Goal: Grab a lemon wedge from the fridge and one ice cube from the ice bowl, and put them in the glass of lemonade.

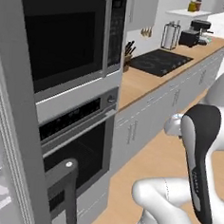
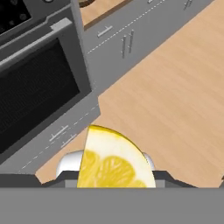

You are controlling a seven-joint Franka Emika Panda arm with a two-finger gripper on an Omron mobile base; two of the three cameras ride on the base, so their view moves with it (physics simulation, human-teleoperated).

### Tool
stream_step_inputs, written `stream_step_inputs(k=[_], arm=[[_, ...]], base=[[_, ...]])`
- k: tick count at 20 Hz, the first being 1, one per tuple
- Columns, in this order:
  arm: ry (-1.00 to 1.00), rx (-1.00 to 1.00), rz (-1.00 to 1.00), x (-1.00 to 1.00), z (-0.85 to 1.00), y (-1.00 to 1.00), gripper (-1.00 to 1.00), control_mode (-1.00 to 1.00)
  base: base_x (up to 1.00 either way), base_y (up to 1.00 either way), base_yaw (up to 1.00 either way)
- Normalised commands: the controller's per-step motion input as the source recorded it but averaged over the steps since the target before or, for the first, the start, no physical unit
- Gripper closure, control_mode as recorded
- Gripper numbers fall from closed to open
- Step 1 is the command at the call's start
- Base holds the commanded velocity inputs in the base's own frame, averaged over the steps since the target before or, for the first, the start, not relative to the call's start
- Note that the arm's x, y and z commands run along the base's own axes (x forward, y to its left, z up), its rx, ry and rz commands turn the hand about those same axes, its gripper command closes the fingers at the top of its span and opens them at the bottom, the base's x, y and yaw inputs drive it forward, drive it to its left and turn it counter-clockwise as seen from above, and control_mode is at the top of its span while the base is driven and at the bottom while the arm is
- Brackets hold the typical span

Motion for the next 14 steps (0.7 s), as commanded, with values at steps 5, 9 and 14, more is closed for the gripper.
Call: stream_step_inputs(k=[5,9,14], arm=[[0.0,0.0,0.0,0.0,0.0,0.0,1.0,1.0],[0.0,0.0,0.0,0.0,0.0,0.0,1.0,1.0],[0.0,0.0,0.0,0.0,0.0,0.0,1.0,1.0]], base=[[1.0,-0.81,0.28],[1.0,-0.95,0.47],[0.96,-0.77,0.58]])
